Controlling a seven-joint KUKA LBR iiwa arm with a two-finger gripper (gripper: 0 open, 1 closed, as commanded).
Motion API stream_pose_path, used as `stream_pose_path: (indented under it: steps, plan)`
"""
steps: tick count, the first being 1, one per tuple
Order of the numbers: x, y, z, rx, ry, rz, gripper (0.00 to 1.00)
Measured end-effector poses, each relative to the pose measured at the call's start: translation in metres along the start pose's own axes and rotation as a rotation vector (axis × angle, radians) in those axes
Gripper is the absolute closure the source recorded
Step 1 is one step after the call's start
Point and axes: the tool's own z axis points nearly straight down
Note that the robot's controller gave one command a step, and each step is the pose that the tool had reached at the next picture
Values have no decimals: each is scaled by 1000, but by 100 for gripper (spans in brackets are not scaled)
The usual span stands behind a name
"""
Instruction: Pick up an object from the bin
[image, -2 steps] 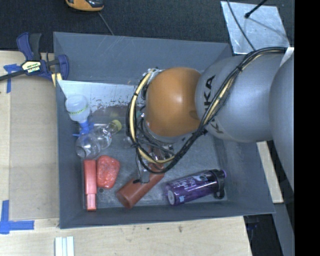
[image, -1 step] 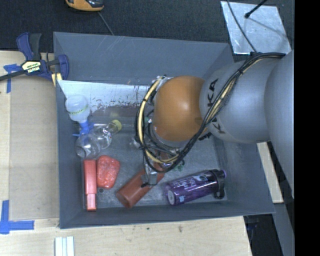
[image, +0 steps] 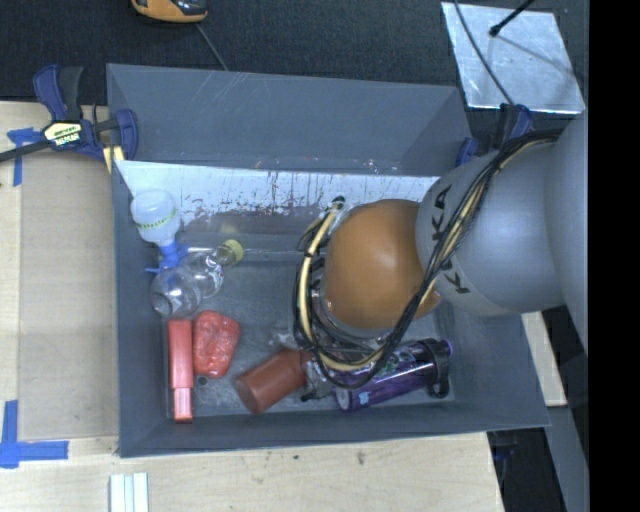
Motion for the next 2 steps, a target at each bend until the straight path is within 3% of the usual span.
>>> stream_pose_path:
  steps: [1,2]
  plan:
    - [0,0,0,0,0,0,100]
    - [-10,10,-130,0,0,-26,100]
